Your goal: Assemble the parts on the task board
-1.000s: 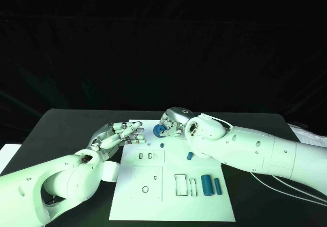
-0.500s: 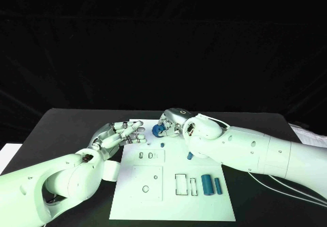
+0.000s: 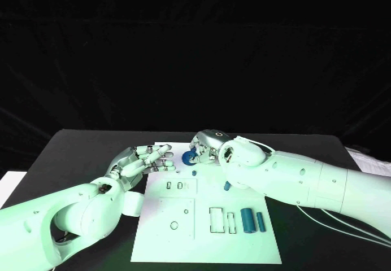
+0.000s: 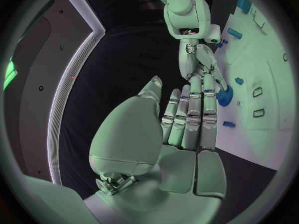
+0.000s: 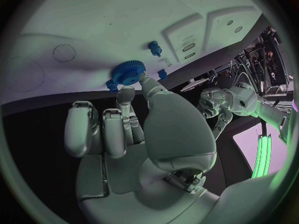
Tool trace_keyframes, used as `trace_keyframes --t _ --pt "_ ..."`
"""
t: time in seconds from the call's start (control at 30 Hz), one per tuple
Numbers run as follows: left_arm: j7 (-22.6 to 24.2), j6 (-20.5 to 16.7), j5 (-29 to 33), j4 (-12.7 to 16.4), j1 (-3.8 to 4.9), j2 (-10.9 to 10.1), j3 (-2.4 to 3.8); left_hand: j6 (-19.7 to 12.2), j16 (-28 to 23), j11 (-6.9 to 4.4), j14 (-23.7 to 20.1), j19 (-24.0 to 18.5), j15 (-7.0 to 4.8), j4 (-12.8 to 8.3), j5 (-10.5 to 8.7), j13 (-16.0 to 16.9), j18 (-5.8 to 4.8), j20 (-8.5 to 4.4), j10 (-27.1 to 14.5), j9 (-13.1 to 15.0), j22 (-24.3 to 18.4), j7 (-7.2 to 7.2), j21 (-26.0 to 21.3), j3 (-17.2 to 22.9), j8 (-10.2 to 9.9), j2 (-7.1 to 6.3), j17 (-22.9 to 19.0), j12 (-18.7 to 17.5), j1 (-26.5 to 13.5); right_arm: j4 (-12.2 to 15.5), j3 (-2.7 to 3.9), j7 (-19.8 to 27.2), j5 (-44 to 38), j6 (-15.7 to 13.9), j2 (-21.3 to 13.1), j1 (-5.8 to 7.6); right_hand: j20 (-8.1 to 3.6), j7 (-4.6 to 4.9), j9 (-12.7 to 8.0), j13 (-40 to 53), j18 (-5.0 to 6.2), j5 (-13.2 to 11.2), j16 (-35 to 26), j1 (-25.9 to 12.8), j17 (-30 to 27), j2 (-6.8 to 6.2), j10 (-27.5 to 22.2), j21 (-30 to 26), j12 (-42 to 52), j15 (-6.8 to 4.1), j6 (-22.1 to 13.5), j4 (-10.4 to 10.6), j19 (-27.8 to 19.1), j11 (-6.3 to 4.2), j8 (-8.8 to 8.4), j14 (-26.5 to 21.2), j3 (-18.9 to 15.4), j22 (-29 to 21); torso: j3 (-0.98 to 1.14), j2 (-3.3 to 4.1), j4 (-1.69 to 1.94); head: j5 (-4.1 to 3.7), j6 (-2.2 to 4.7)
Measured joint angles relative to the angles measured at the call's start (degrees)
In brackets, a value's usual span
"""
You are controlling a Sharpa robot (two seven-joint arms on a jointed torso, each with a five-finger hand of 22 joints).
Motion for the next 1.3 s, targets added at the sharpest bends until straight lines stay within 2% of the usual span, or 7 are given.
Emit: trace_keyframes --t 0.17,0.23,0.43,0.63,0.83,1.07,1.3 --pt "0.0 0.0 0.0 0.0 0.00 0.0 0.00 0.0 0.0 0.00 0.0 0.0 0.00 0.0 0.00 0.0 0.00 0.00 0.0 0.0 0.0 0.00 0.0 0.0 0.0 0.00 0.0 0.0 0.0 1.5 -0.01 0.2 0.1 -0.6 -1.4 -0.01 0.12 -0.02 0.2 0.9 0.00 1.9 0.0 0.0 0.0 0.00 0.0 0.0 1.0 0.00 0.0 0.4 0.1 0.00 0.00 0.0 -0.4 0.2 0.01 -0.01 0.01 -0.08 0.01" --pt "0.0 0.0 0.0 0.0 0.00 0.0 0.00 0.0 0.0 0.00 0.0 0.0 0.00 0.0 0.00 0.0 0.00 0.00 0.0 0.0 0.0 0.00 0.0 0.0 0.0 0.00 0.0 0.0 0.0 3.1 -0.01 0.6 0.5 -1.4 -3.1 -0.04 0.20 -0.30 0.2 1.6 0.01 2.7 0.0 0.0 0.0 0.01 0.2 0.0 1.9 0.00 0.3 0.4 0.2 -0.24 0.00 0.0 -0.4 0.3 0.01 -0.01 0.01 -0.13 0.04" --pt "-0.1 0.1 0.0 -0.1 -0.01 -0.3 0.00 0.0 0.0 0.00 0.0 0.0 0.00 0.0 0.00 0.0 0.00 0.00 0.0 0.0 0.0 0.00 0.0 0.0 -0.2 0.00 0.1 0.0 0.0 8.7 0.25 5.0 5.0 -4.2 -11.6 0.02 0.20 -0.37 0.3 3.6 0.00 3.6 0.0 1.1 0.0 1.02 1.5 0.0 4.2 0.00 0.8 0.2 0.2 -0.33 0.00 0.0 -0.6 0.4 0.05 -0.10 -0.18 -0.08 0.20" --pt "-0.1 0.2 0.0 -0.2 -0.01 -0.6 0.00 0.0 0.0 0.00 0.0 0.0 0.00 0.0 0.00 0.0 0.00 0.00 0.0 0.0 0.0 0.00 0.0 0.0 -0.2 0.00 0.1 0.0 0.0 11.7 0.39 12.1 12.8 -5.1 -19.4 0.28 0.20 -0.39 0.4 5.9 0.00 5.1 0.4 3.4 0.0 0.73 2.7 0.3 6.9 0.00 1.8 -1.3 0.2 -0.61 0.34 0.0 -0.1 1.3 0.21 -0.23 -0.82 -0.11 0.57" --pt "-0.1 0.6 0.0 -0.7 0.00 -0.4 -0.01 0.0 0.0 0.00 0.0 0.0 0.00 -0.2 0.00 0.0 0.00 0.00 0.0 0.0 0.0 0.00 0.0 0.2 -0.2 0.00 0.1 0.0 0.0 10.7 0.39 18.2 18.2 -4.4 -23.6 0.23 0.20 -0.39 0.4 5.8 0.00 5.1 0.7 3.7 0.0 0.42 2.7 0.4 7.0 0.00 1.8 -1.5 0.2 -0.61 0.34 0.0 -0.2 1.4 0.57 -0.40 -1.32 -0.30 0.70" --pt "-0.1 1.0 0.0 -1.0 0.00 -0.1 -0.01 0.0 0.0 0.00 0.0 0.0 0.00 -0.2 0.00 0.0 0.00 0.00 0.0 0.0 0.0 0.00 0.0 0.2 -0.2 0.00 0.2 0.0 0.0 7.1 0.36 21.4 20.4 -3.2 -25.0 -0.02 0.20 -0.58 0.4 5.5 0.00 5.1 0.7 3.9 0.0 0.20 2.7 0.4 6.4 0.00 2.0 -1.7 0.2 -0.61 0.34 0.0 -0.5 1.4 0.94 -0.55 -1.76 -0.54 0.64" --pt "-0.2 1.2 0.0 -1.3 -0.01 0.0 -0.01 0.0 0.0 0.00 0.0 0.0 0.00 -0.3 0.00 0.0 0.00 0.00 0.0 0.0 0.0 0.00 0.0 0.0 -0.2 0.00 0.2 0.0 0.0 4.3 0.32 22.9 20.8 -2.2 -25.0 -1.18 0.20 -0.58 0.4 5.2 0.00 5.1 0.7 3.9 0.0 0.20 2.5 0.4 6.1 -0.01 2.0 -1.9 0.2 -0.39 0.34 0.0 -0.6 1.2 1.04 -0.60 -1.90 -0.54 0.54"
